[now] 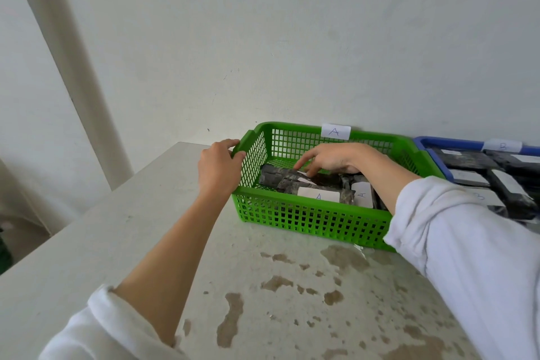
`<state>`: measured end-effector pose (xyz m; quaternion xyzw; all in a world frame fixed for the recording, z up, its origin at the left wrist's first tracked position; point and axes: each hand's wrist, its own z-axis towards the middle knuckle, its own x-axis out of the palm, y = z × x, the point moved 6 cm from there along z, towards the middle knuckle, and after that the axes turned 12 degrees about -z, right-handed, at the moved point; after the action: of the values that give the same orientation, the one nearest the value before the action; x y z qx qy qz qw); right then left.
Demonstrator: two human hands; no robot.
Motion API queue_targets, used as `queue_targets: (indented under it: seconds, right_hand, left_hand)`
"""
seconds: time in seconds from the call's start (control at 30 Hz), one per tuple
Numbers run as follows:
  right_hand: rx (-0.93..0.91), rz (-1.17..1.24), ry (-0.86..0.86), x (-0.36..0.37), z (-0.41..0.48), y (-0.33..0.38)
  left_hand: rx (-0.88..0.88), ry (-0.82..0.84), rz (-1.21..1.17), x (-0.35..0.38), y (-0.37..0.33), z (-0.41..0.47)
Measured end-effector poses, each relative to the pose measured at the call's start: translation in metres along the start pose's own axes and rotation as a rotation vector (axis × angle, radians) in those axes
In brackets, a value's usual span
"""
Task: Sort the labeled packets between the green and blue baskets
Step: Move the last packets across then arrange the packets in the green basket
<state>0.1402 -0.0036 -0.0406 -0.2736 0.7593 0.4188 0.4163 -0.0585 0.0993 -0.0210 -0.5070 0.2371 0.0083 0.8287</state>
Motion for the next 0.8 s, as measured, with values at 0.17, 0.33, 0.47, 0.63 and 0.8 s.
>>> queue_targets:
  seconds: [0.17,0.33,0.47,0.63,0.8]
  right_hand:
    - [-0.101,0.032,-0.076,-0.008,-0.019,0.015]
    - [-0.084,-0.373,0.026,0.014,-0.031,0.024]
    - [-0.071,-0.408,-0.014,0.009,-0.036,0.030]
    - [-0.153,-0.132,-0.245,-0.013,-0.028,0.034]
    - [-0.087,-0.428,-0.054,0.006,0.008,0.022]
  left_hand:
    - [-0.008,0.001,0.001,0.001,0.000,0.000]
    - [-0.016,0.003,0.008,0.000,-0.002,-0.001]
    - [-0.019,0.003,0.010,-0.001,-0.004,-0.003]
    - [-0.014,0.005,0.010,-0.001,-0.004,-0.003]
    - [-0.013,-0.005,0.005,-0.001,-0.002,-0.002]
